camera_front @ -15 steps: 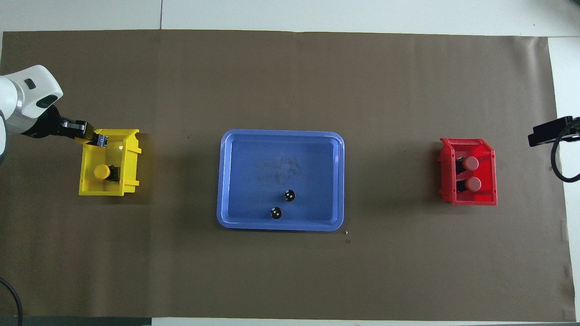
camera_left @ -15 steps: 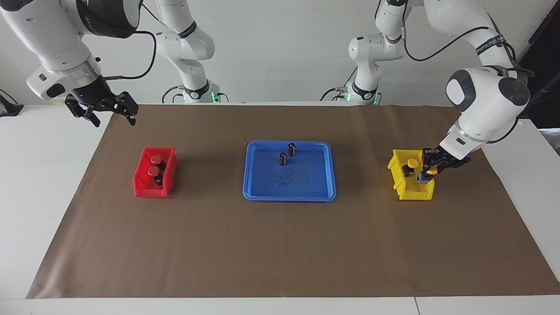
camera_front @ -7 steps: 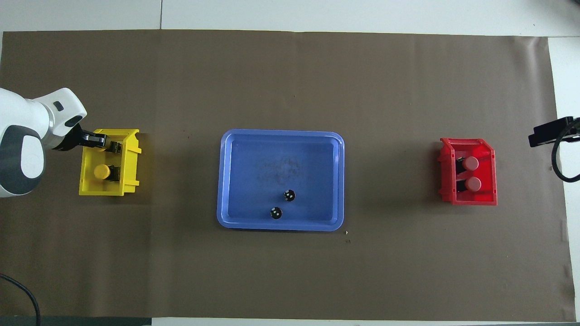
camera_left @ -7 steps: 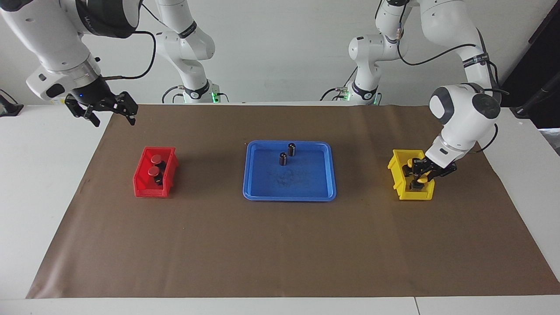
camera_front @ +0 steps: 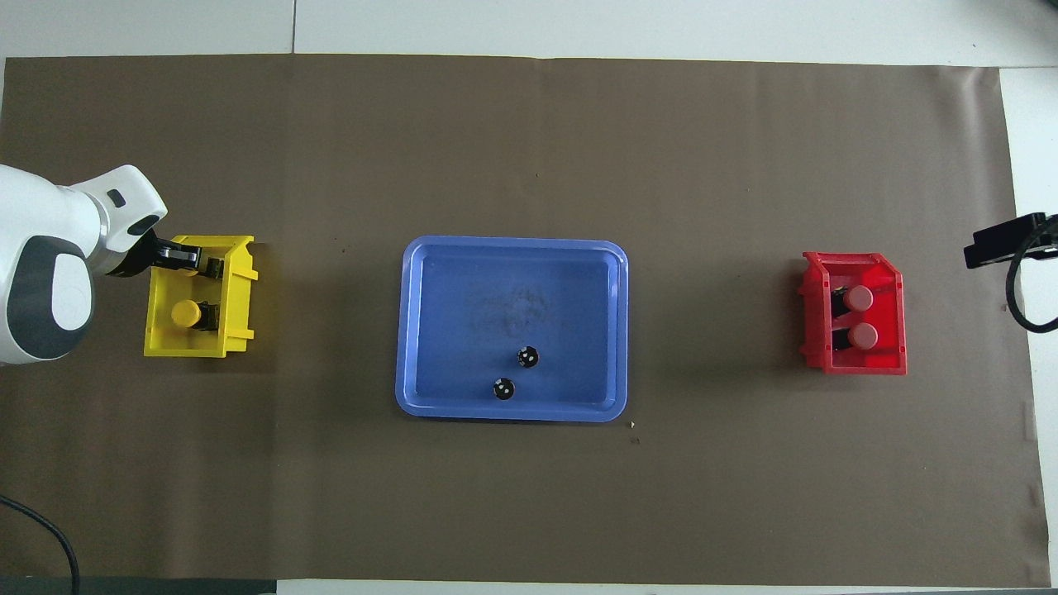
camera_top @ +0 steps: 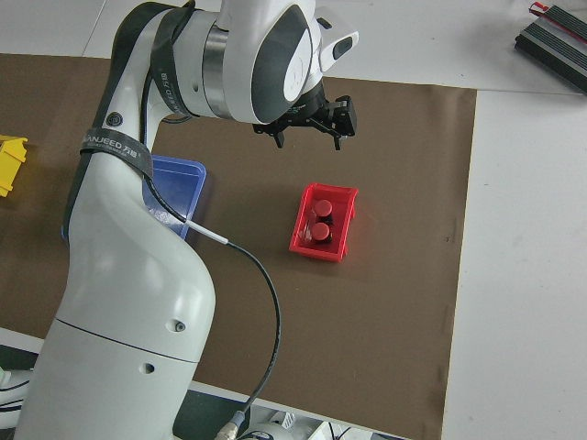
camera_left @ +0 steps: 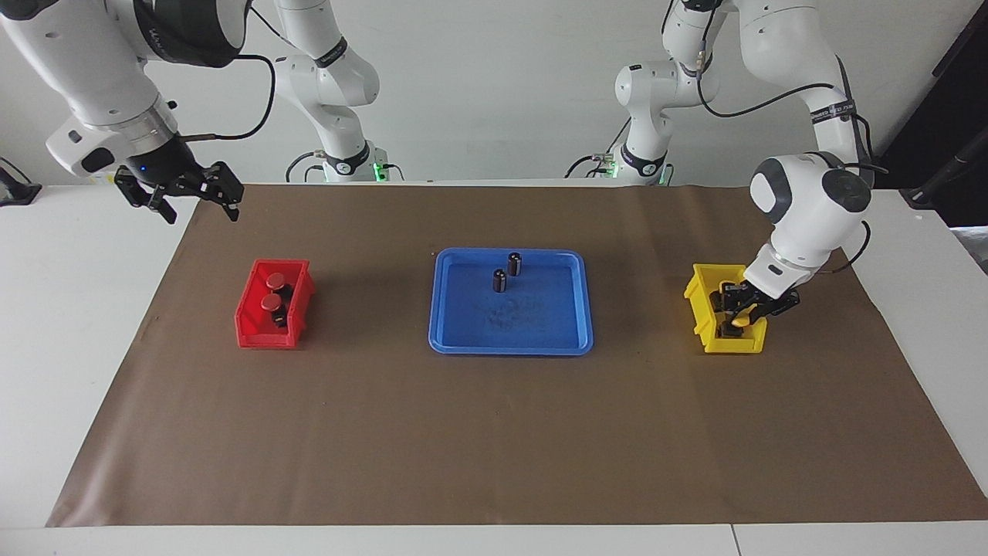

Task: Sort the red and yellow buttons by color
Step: 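Release the yellow button into the yellow bin and hold the left gripper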

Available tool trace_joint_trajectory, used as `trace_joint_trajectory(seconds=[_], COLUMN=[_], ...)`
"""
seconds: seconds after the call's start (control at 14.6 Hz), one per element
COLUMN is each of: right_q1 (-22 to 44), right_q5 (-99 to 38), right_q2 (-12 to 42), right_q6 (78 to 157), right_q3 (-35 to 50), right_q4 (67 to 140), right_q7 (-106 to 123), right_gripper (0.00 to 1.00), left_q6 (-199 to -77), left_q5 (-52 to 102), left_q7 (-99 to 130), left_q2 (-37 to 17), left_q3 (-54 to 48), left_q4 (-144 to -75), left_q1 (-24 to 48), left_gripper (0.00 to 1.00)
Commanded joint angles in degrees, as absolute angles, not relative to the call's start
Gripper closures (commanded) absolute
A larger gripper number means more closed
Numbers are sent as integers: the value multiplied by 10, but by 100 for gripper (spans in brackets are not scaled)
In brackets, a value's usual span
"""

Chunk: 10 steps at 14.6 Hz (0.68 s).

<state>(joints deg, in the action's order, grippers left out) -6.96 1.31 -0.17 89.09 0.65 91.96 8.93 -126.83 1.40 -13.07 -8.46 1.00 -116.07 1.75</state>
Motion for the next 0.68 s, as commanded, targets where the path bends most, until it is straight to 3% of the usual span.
trace_joint_trajectory(seconds=[0.0, 0.14, 0.27, 0.48, 0.55, 0.62], right_q1=[-71, -71, -70, -69, -69, -68], right_q5=[15, 15, 15, 15, 15, 15], right_q2=[5, 5, 5, 5, 6, 5], right_q6=[880, 881, 884, 885, 885, 884], right_q3=[6, 6, 6, 6, 6, 6], right_q4=[907, 907, 906, 905, 905, 905], right_q7=[82, 82, 82, 82, 82, 82], right_gripper=[0, 0, 0, 0, 0, 0], left_q6=[-1166, -1138, -1129, -1088, -1041, -1011], left_q5=[3, 3, 3, 7, 9, 9], left_q7=[-119, -118, -117, -117, -117, -117], left_q2=[-86, -85, -84, -78, -83, -85], left_q3=[10, 8, 9, 9, 8, 8], left_q4=[-1068, -1036, -1030, -995, -947, -917], left_q1=[20, 25, 28, 26, 23, 23], left_gripper=[36, 24, 29, 28, 23, 11])
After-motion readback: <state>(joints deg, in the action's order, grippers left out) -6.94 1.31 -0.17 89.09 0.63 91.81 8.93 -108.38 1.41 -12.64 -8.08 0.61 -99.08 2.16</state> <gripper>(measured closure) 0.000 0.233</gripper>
